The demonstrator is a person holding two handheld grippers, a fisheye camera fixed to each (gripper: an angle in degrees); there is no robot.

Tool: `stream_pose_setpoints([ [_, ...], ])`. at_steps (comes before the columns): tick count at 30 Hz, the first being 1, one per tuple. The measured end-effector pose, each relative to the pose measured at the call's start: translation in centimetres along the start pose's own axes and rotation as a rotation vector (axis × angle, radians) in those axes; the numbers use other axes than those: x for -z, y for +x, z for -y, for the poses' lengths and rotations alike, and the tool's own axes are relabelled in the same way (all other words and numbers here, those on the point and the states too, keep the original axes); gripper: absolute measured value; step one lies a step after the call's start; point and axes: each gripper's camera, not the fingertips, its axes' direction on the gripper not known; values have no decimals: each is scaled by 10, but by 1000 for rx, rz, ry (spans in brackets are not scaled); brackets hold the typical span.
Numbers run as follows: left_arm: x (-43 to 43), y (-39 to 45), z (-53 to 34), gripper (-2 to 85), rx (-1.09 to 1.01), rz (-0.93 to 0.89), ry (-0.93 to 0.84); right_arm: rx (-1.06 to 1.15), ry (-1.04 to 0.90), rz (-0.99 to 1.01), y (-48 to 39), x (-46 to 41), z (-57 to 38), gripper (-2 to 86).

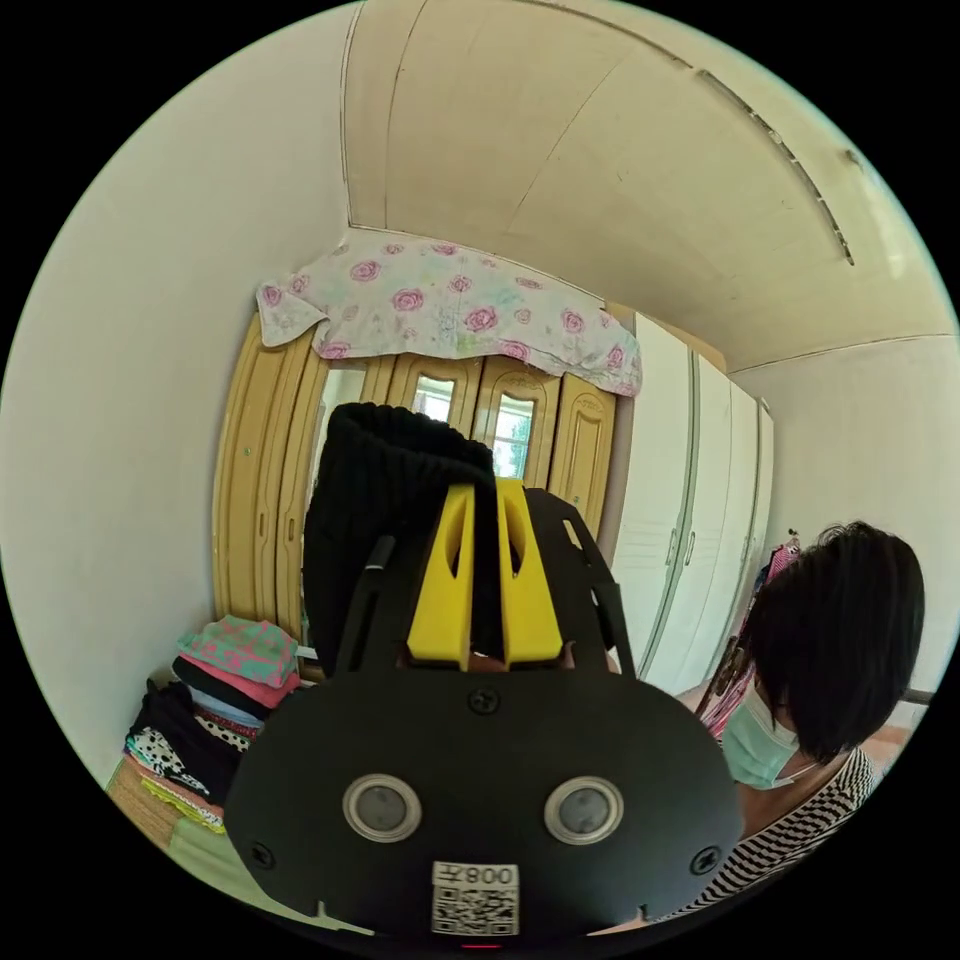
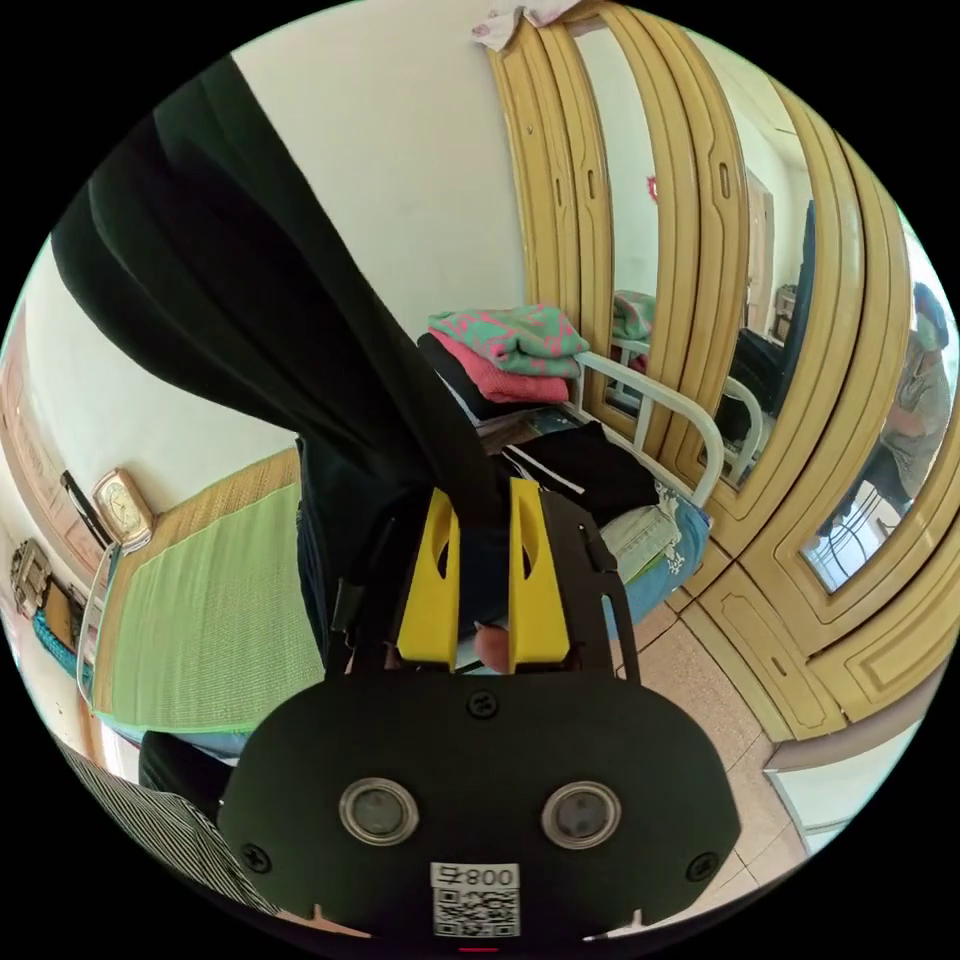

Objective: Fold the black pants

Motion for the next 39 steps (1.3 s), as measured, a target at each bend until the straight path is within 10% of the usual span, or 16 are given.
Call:
stream_pose_setpoints([
  [15,472,126,165,30,108,580,337,559,22,477,-205,163,119,29],
  [31,757,192,257,38,298,962,261,749,-85,534,-485,92,250,26],
  [39,940,189,126,54,692,1201,175,1039,-440,478,-657,-24,214,26],
])
